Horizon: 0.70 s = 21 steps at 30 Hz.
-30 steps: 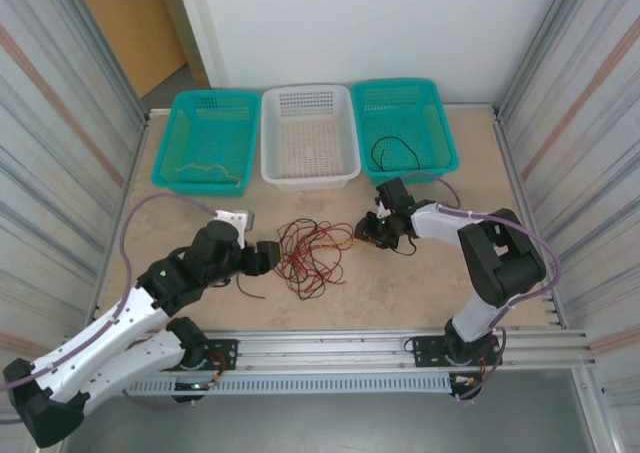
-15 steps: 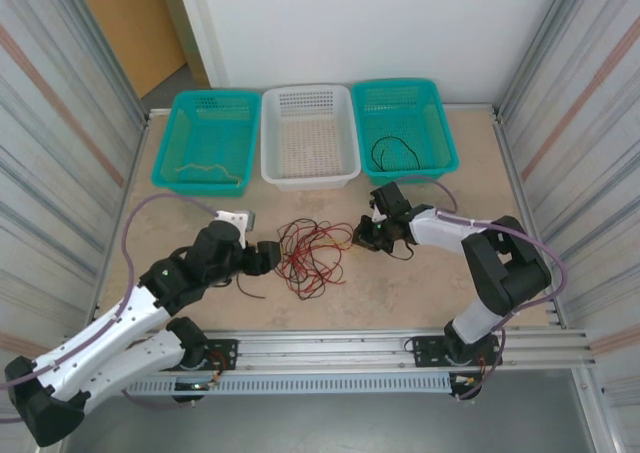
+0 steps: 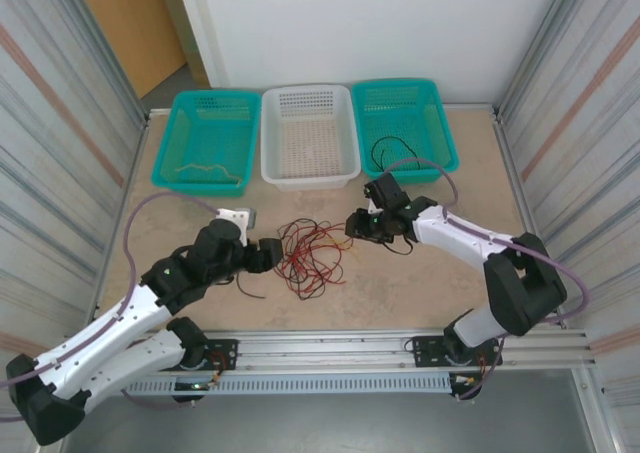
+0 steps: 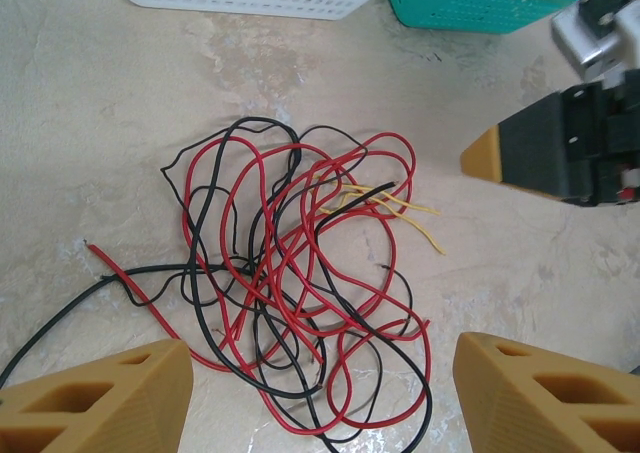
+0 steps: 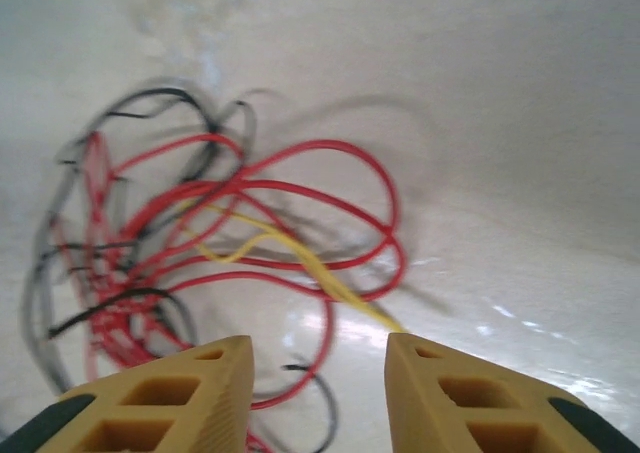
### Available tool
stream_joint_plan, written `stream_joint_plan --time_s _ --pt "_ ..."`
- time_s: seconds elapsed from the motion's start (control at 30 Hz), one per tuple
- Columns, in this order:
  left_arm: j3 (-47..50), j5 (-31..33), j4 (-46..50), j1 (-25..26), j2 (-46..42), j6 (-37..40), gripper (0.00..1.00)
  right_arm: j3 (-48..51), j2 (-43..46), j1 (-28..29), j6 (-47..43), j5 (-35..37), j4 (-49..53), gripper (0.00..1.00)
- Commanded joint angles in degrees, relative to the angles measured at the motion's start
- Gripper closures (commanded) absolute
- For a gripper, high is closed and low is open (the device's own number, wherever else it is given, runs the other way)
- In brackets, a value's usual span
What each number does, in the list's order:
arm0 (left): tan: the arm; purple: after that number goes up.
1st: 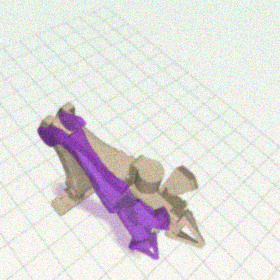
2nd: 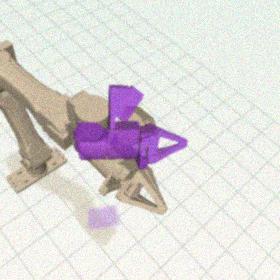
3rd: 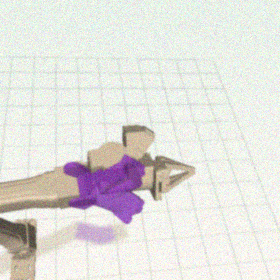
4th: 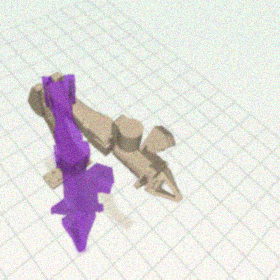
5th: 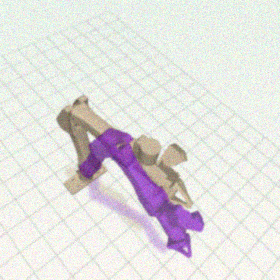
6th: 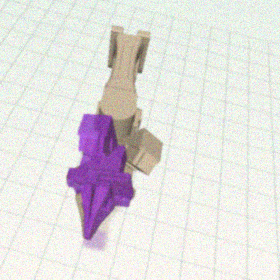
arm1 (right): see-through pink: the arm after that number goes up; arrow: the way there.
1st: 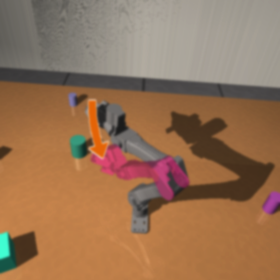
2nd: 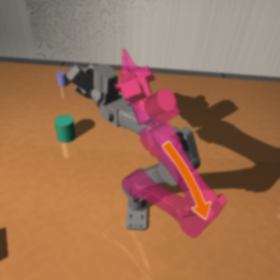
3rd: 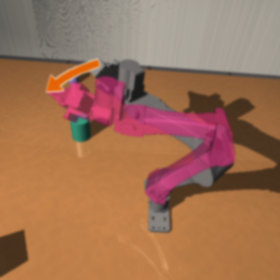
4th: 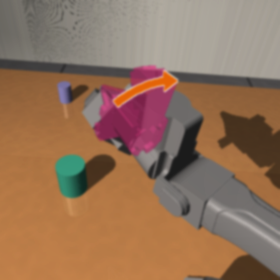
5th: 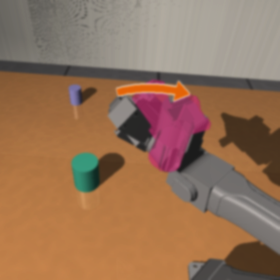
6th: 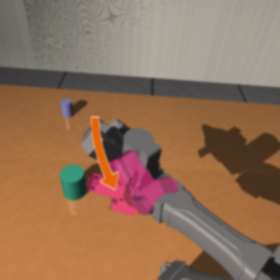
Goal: Untangle the cables
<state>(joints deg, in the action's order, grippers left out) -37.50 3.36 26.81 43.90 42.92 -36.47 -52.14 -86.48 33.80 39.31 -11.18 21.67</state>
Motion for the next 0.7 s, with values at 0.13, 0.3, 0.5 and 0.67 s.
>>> stream_joint_plan --time_s 0.13,0.3,0.5,0.67 --pt "0.23 -0.38 1.63 -0.43 -2.01 -0.81 0.29 -5.43 -7.32 2.42 -10.70 7.69 9.67 0.53" --pt "-0.16 -0.50 1.10 -0.55 -1.11 -0.73 0.29 -11.11 -13.46 6.32 -14.23 10.51 12.55 0.57" --pt "-1.07 -0.63 1.29 -0.90 -0.21 -0.01 0.29 -14.83 -18.53 6.98 -15.43 13.03 14.27 0.56" --pt "-1.44 -0.83 1.54 -1.26 -0.38 0.53 0.29 -14.65 -19.32 7.16 -15.77 12.13 14.06 0.65"
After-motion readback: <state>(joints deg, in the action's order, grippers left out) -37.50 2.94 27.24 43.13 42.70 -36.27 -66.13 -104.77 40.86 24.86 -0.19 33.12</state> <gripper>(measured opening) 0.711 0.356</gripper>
